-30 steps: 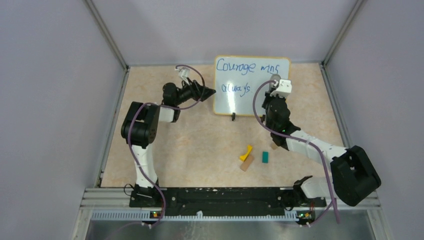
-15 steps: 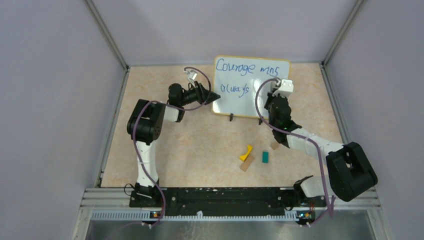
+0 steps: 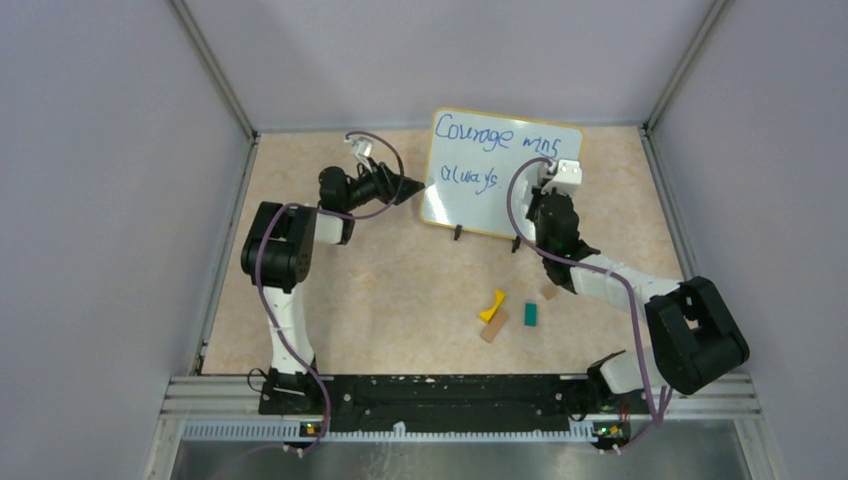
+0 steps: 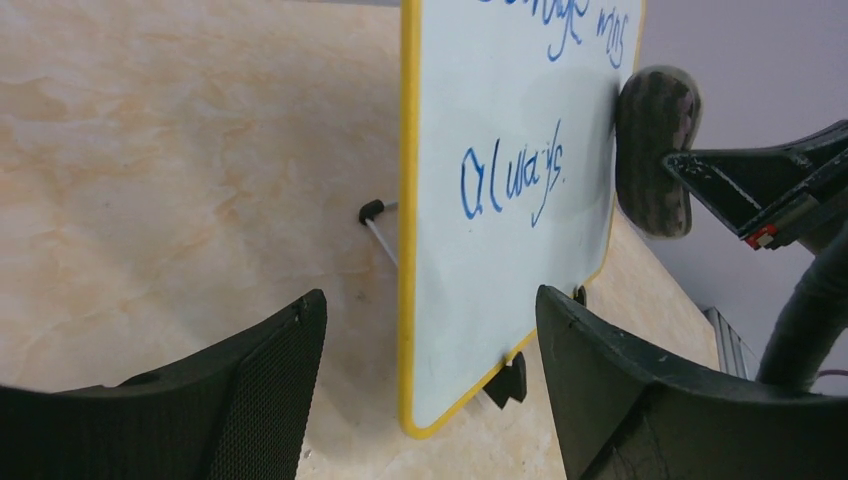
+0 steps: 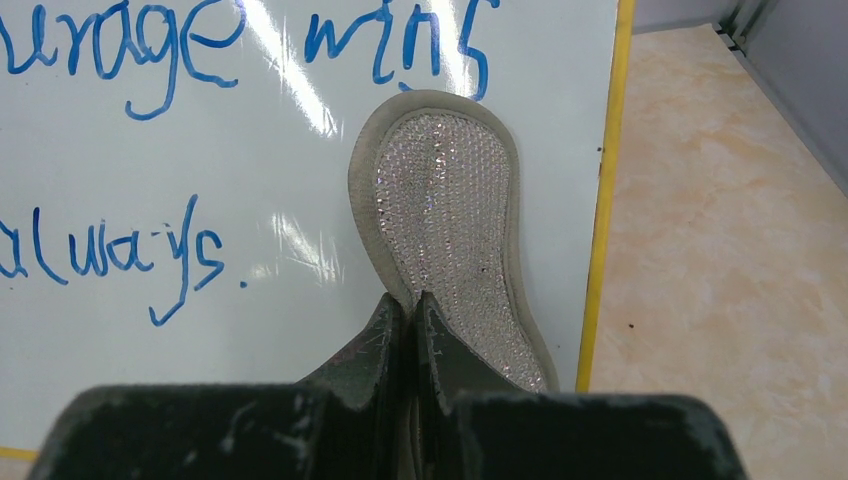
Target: Erase the whiteboard
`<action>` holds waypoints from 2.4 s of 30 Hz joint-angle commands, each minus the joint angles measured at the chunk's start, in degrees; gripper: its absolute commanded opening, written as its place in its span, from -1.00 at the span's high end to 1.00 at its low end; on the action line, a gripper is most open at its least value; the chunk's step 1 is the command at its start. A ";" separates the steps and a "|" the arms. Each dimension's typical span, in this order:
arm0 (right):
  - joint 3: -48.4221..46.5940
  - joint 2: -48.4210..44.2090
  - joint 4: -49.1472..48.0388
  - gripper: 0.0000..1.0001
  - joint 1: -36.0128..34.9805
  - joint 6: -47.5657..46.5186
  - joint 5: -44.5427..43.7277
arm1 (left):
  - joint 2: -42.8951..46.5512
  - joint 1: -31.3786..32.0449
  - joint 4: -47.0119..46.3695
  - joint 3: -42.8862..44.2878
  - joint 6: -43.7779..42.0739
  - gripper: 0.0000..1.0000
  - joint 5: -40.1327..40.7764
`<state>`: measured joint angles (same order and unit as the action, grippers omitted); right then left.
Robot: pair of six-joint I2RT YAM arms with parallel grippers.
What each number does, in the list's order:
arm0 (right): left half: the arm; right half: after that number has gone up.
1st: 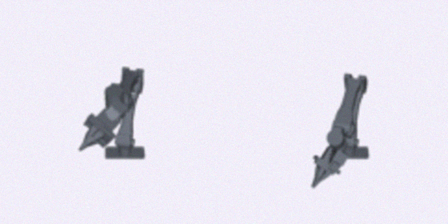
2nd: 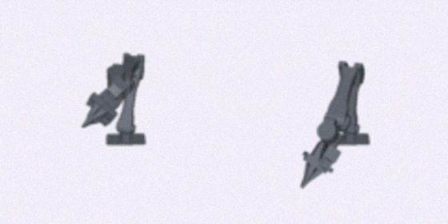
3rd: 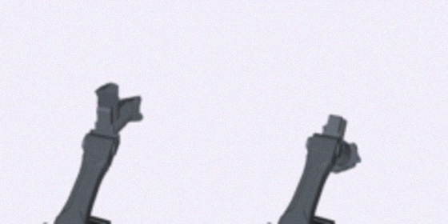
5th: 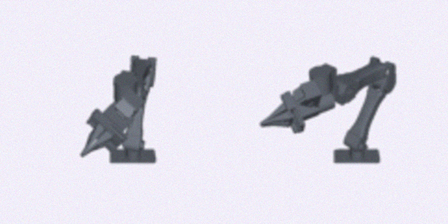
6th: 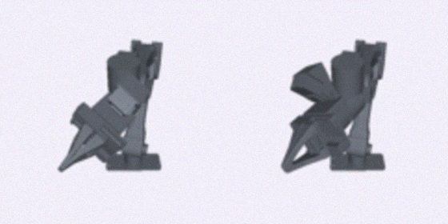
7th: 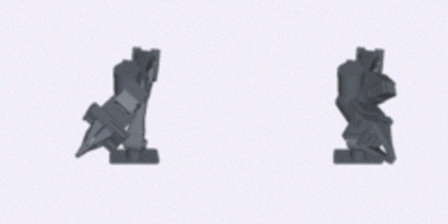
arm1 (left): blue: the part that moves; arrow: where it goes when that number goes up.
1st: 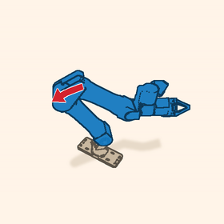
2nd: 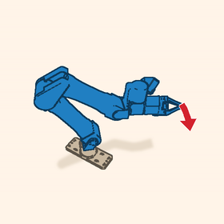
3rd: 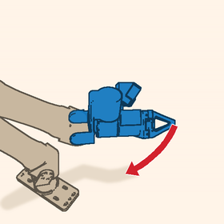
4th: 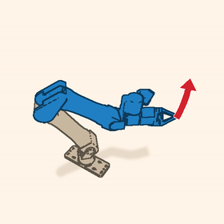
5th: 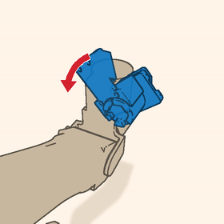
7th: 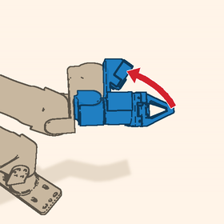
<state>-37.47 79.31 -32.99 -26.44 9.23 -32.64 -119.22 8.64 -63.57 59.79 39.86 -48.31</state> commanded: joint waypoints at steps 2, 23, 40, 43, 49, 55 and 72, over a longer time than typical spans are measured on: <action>-1.38 -0.05 -2.32 1.00 0.51 0.63 0.82 | -5.17 0.67 0.44 5.29 1.99 -0.58 -2.74; -0.85 -0.78 -2.08 1.00 0.83 0.18 0.63 | -12.39 6.88 -23.53 0.92 18.90 0.02 2.89; -2.04 1.27 -1.36 1.00 1.72 0.93 2.79 | -13.19 4.72 -28.07 1.26 22.21 -0.40 3.44; -2.57 1.68 -0.91 1.00 1.73 0.86 2.64 | -13.75 4.83 -24.58 3.18 20.97 -0.35 1.89; -4.26 2.52 -0.09 1.00 1.74 0.50 0.83 | -16.24 5.23 -24.64 6.13 22.63 -0.09 0.41; -6.10 3.84 1.24 1.00 1.66 0.72 -0.34 | -15.99 5.77 -25.32 4.53 22.71 0.21 0.42; -13.77 16.43 3.64 1.00 1.69 0.31 14.97 | -10.22 7.58 -17.23 -3.81 10.17 1.00 7.38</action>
<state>-47.53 93.27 -29.02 -25.19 9.02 -25.98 -131.09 16.14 -88.29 57.52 59.86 -45.17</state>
